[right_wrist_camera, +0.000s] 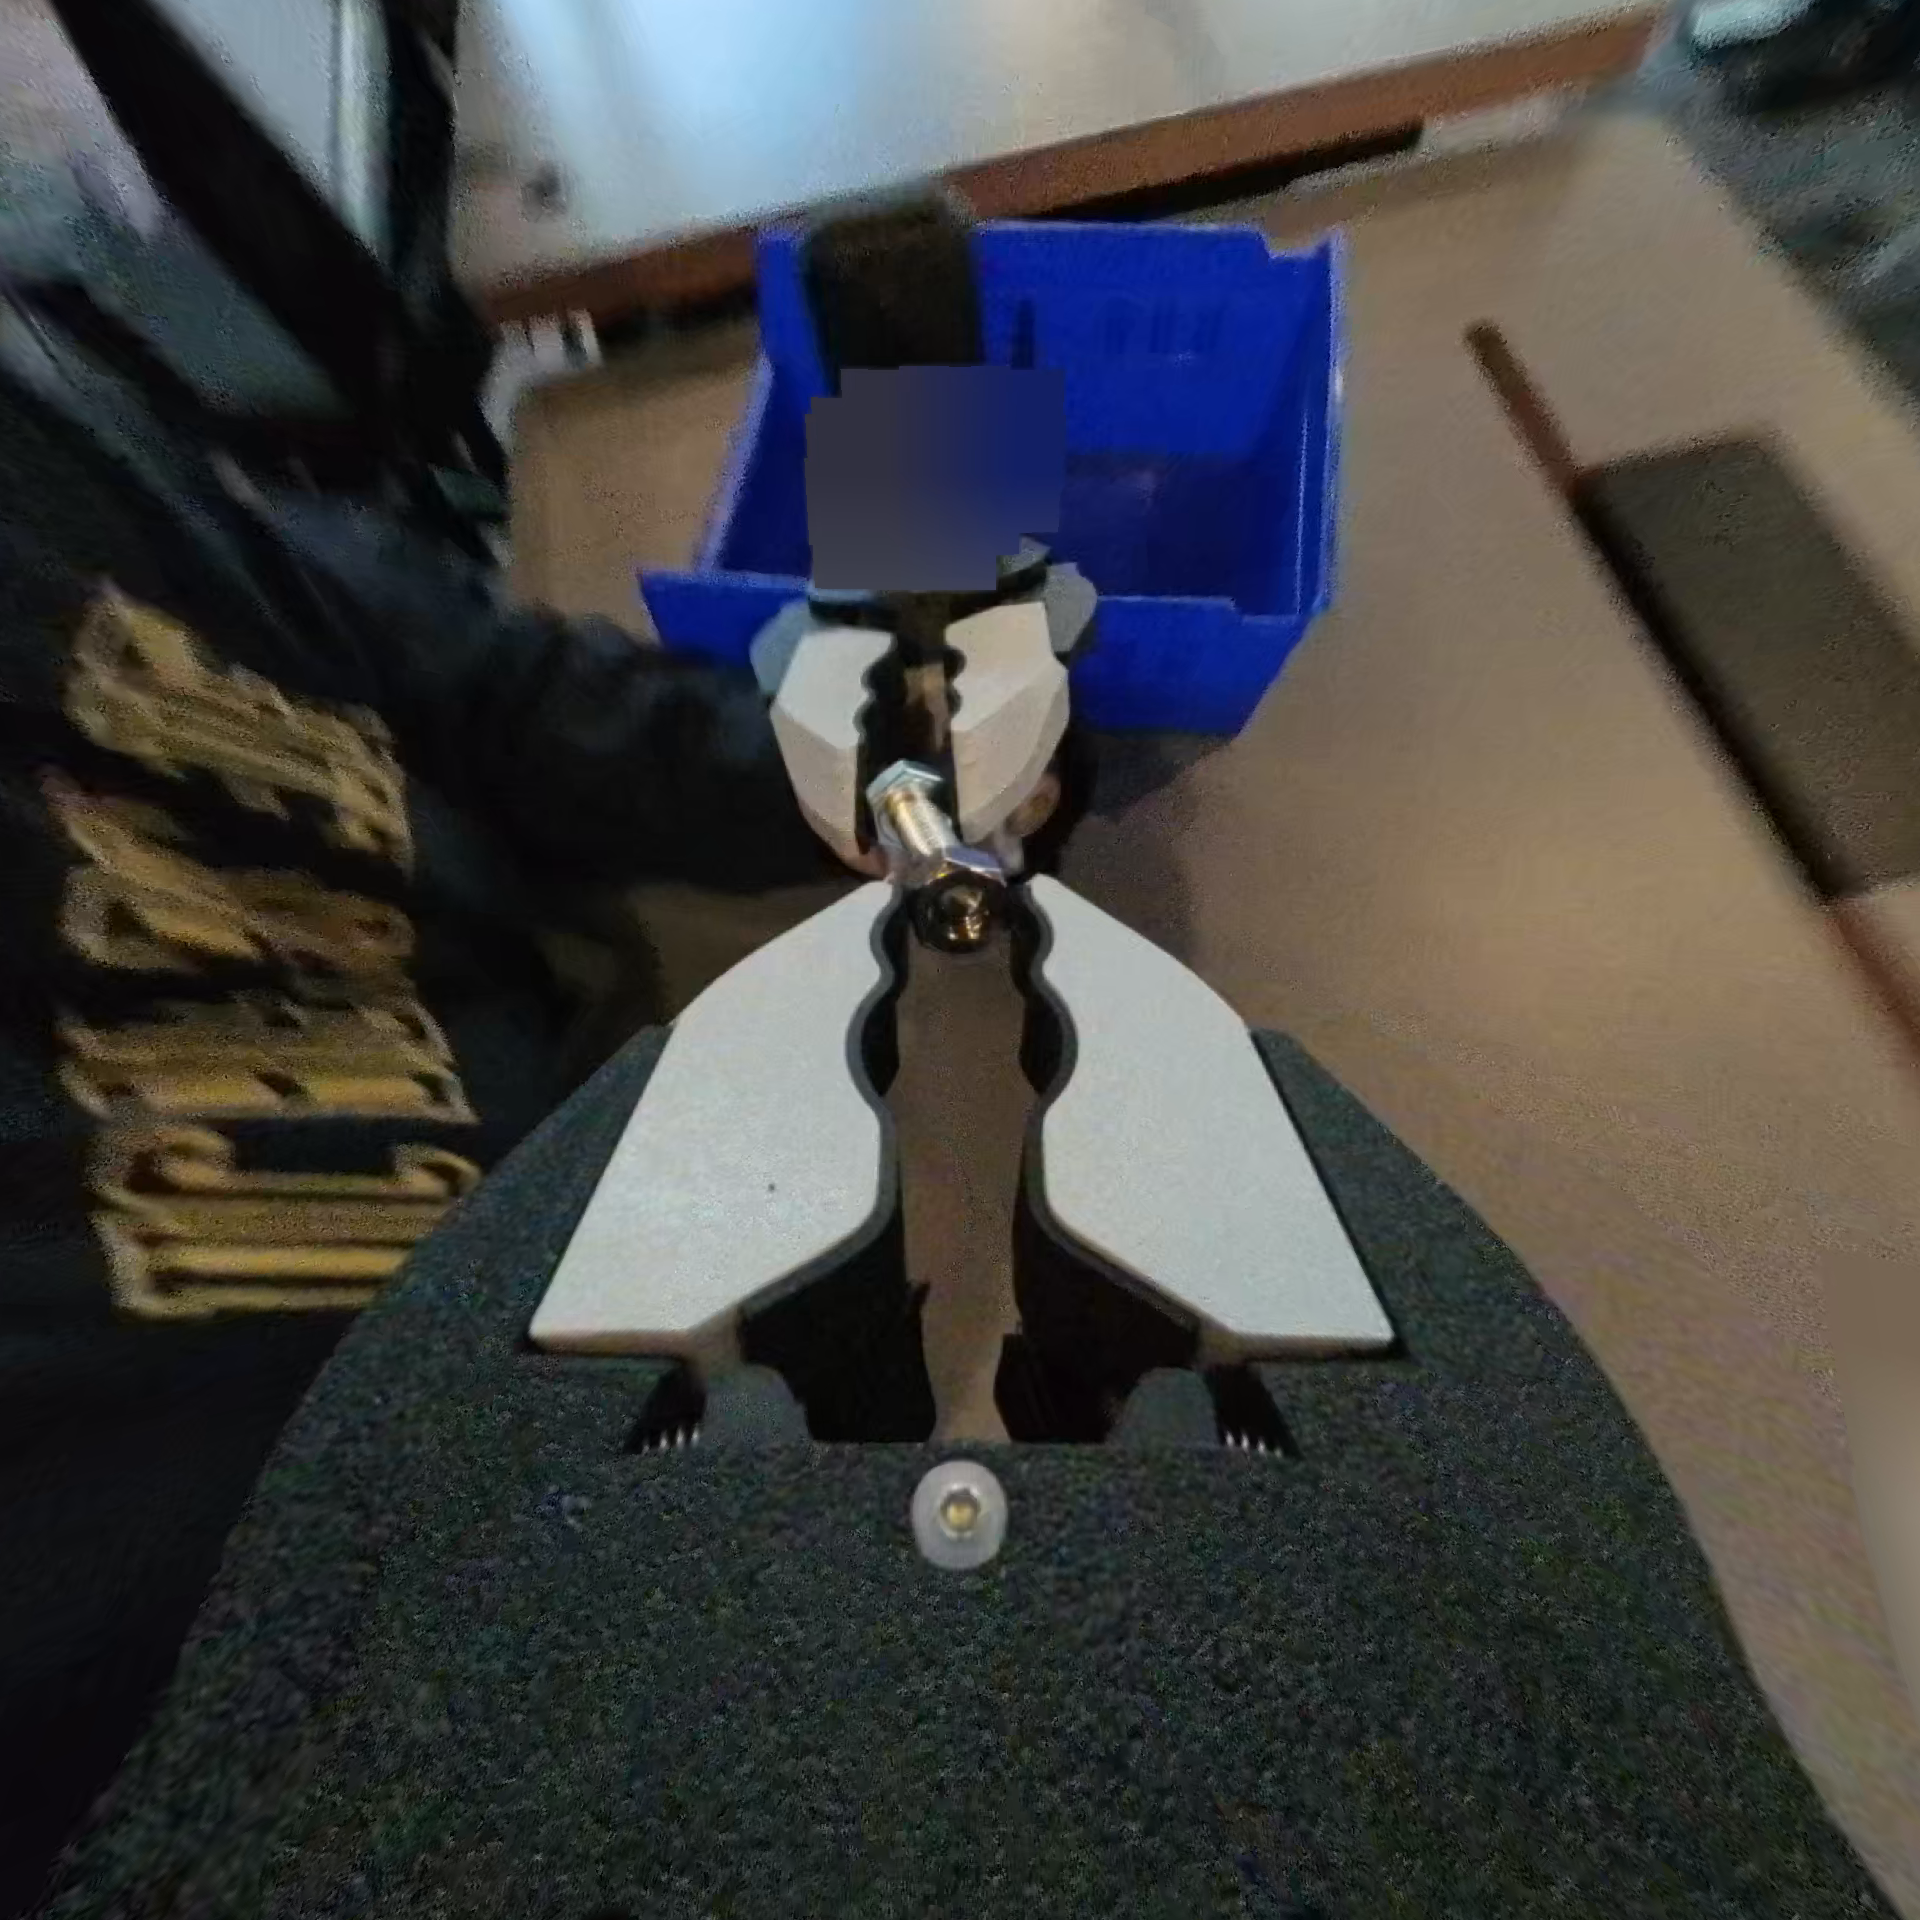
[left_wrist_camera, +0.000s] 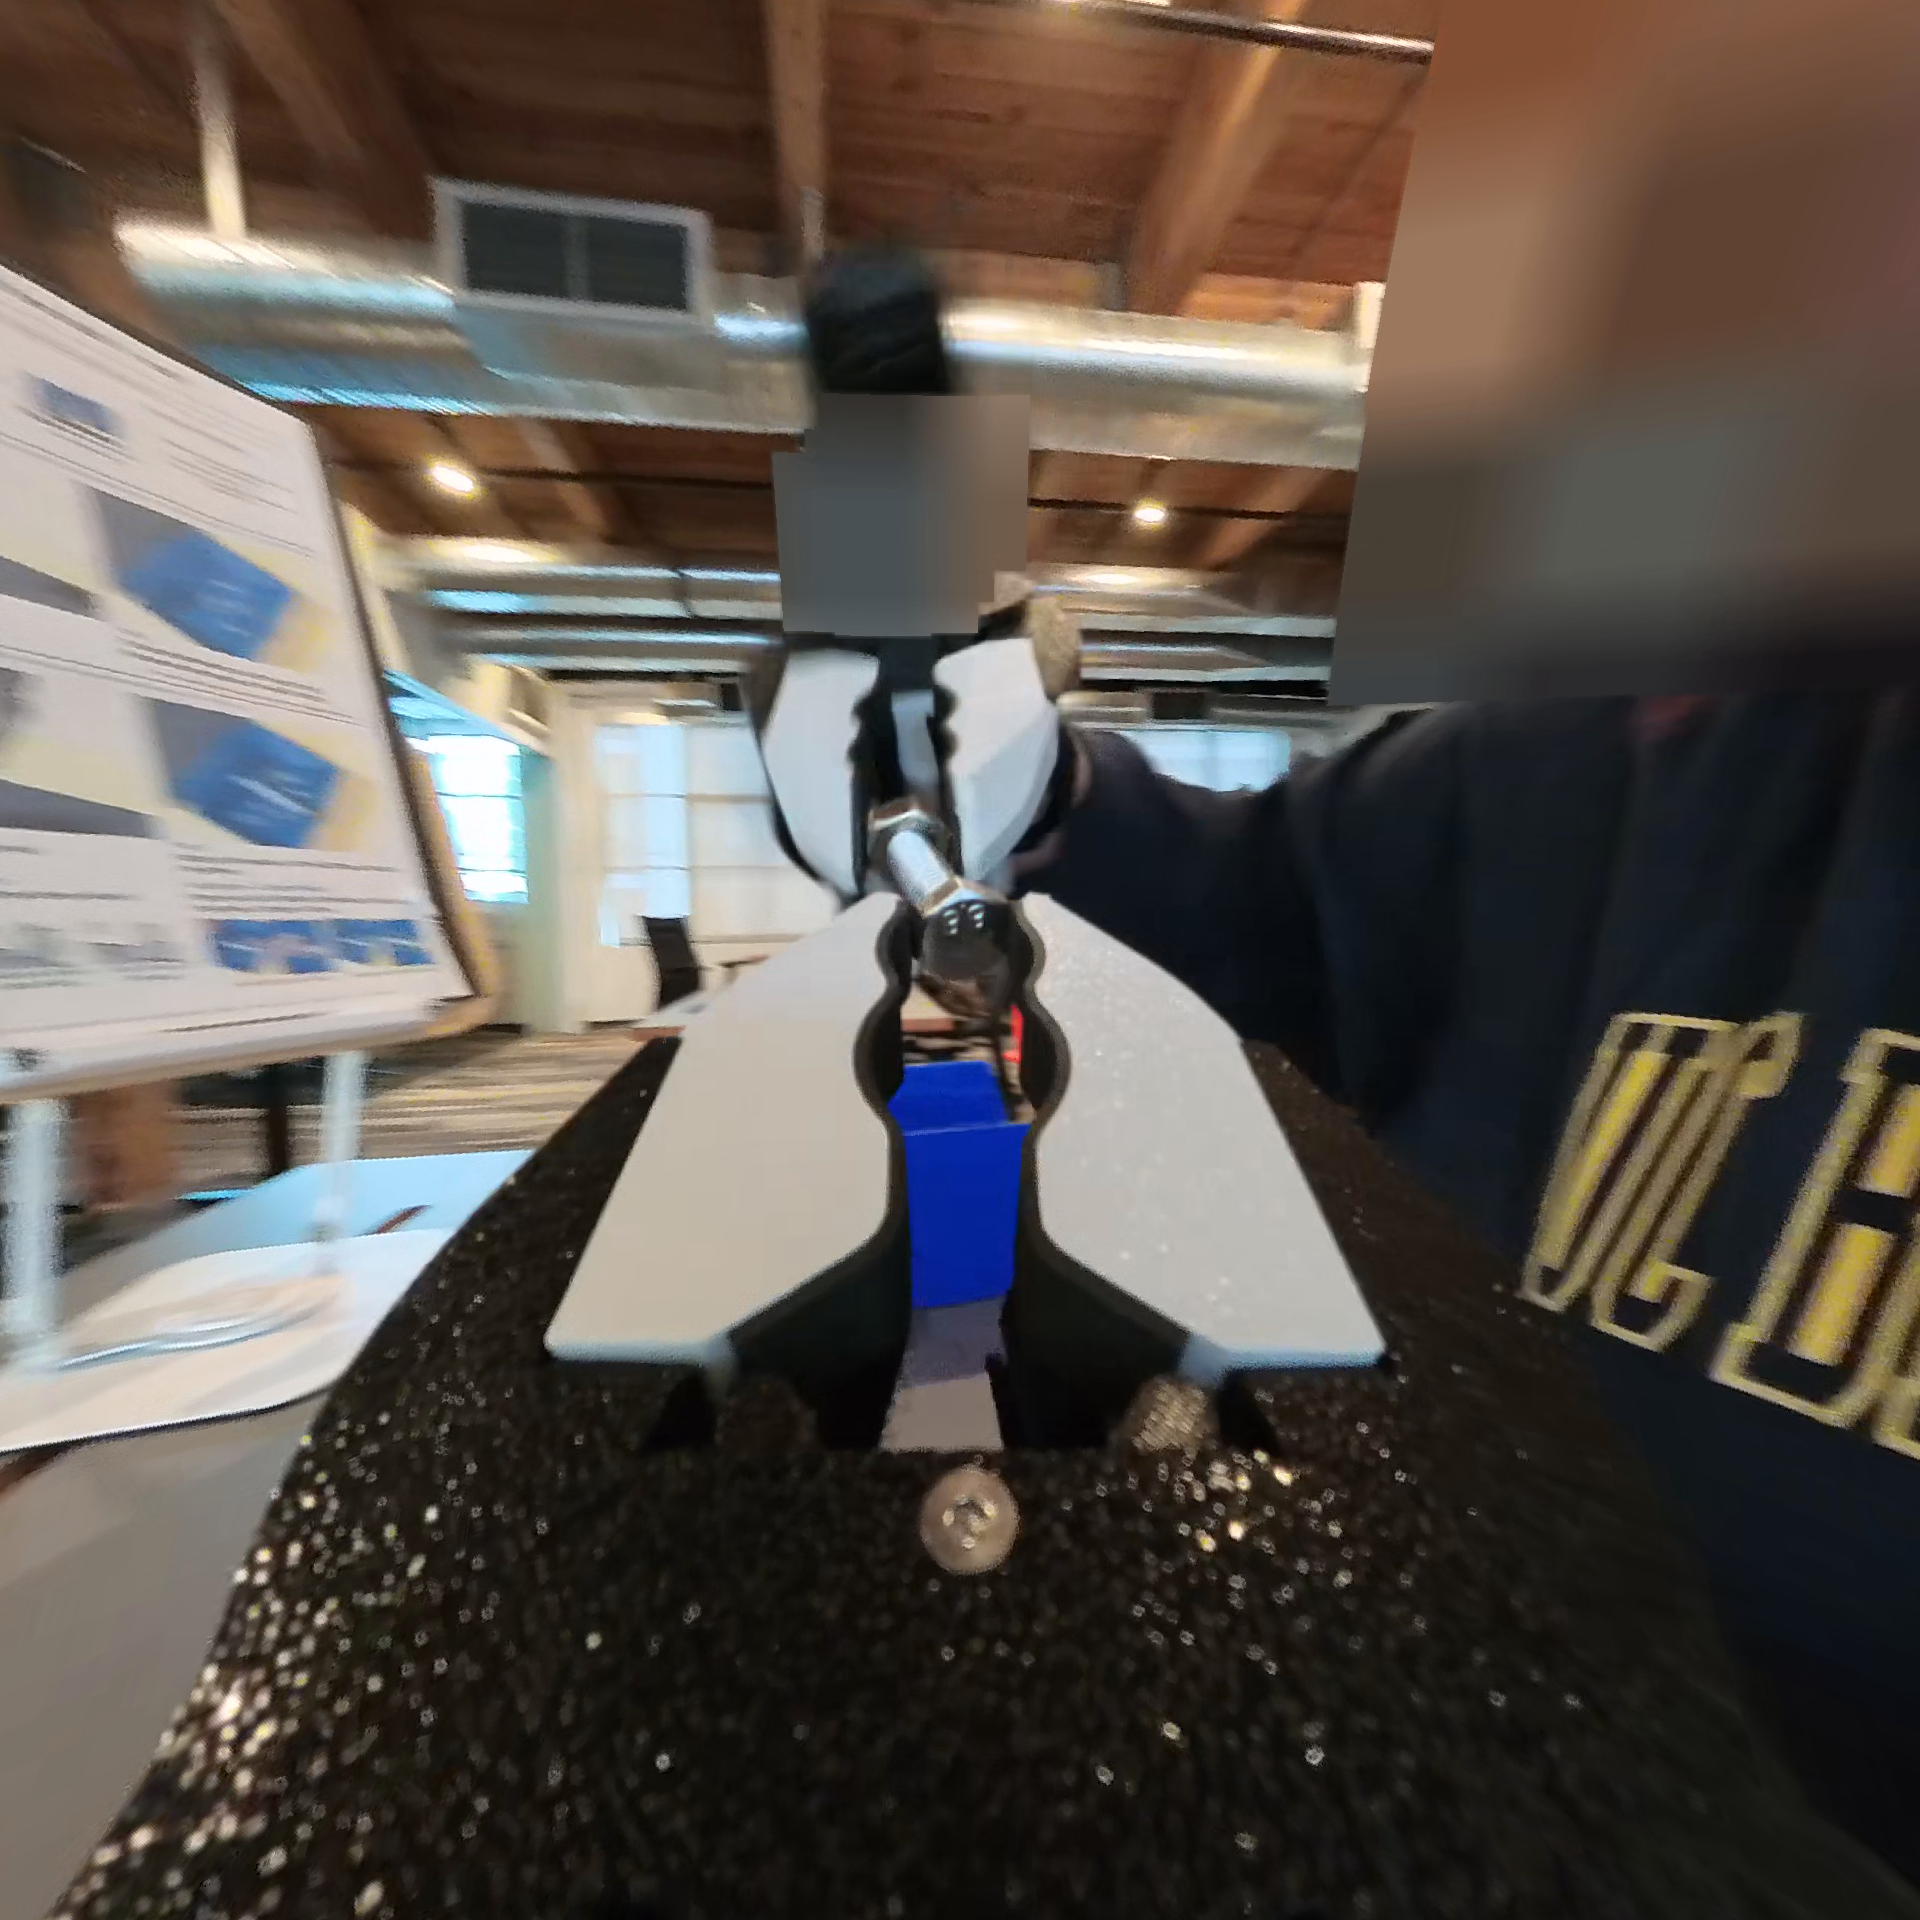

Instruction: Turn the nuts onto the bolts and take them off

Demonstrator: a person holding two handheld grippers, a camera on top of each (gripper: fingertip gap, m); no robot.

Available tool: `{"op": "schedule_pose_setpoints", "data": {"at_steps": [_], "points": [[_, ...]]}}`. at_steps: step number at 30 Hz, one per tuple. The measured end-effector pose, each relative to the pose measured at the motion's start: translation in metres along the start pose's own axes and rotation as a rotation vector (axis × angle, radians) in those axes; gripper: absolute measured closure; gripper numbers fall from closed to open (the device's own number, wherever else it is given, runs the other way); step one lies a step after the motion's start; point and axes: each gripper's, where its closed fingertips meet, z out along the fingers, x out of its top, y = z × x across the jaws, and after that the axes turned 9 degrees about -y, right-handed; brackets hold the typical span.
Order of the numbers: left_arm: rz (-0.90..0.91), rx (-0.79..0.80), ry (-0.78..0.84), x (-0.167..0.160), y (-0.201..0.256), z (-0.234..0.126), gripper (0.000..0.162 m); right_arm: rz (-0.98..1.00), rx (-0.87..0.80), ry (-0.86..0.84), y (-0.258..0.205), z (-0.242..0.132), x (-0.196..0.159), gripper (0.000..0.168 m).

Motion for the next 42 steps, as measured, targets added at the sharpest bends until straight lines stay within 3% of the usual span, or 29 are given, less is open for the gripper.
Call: {"op": "schedule_pose_setpoints", "data": {"at_steps": [2, 5, 14, 20, 25, 31, 34, 36, 37, 39, 42], "points": [[0.022, 0.031, -0.002, 0.000, -0.002, 0.000, 0.145, 0.233, 0.099, 0.063, 0.001, 0.001, -0.001, 0.149], [0.020, 0.045, -0.012, -0.003, -0.004, 0.001, 0.145, 0.353, 0.163, 0.124, 0.003, 0.002, -0.005, 0.149], [-0.065, 0.030, 0.046, -0.004, -0.009, -0.002, 0.146, 0.189, 0.122, 0.199, 0.002, -0.005, -0.004, 0.142], [-0.072, 0.042, 0.005, -0.015, -0.011, -0.002, 0.146, 0.112, -0.022, 0.160, 0.016, -0.001, -0.023, 0.141], [-0.069, 0.035, -0.030, -0.028, -0.008, 0.005, 0.145, 0.104, -0.126, 0.289, 0.019, 0.008, -0.031, 0.132], [-0.074, 0.028, -0.082, -0.046, -0.007, 0.009, 0.145, 0.189, -0.007, 0.470, 0.014, 0.014, -0.032, 0.156], [-0.115, 0.070, -0.168, -0.066, -0.016, 0.007, 0.141, 0.209, 0.001, 0.448, 0.024, 0.018, -0.042, 0.158], [-0.136, 0.196, -0.249, -0.082, -0.035, 0.000, 0.115, 0.201, -0.117, 0.389, 0.047, 0.022, -0.059, 0.158], [-0.131, 0.254, -0.283, -0.087, -0.042, -0.005, 0.109, 0.197, -0.185, 0.322, 0.059, 0.028, -0.072, 0.158], [-0.088, 0.340, -0.345, -0.093, -0.051, -0.013, 0.106, 0.188, -0.277, 0.148, 0.078, 0.047, -0.102, 0.158], [-0.021, 0.400, -0.451, -0.105, -0.054, -0.017, 0.106, 0.164, -0.273, 0.050, 0.083, 0.079, -0.120, 0.158]]}}
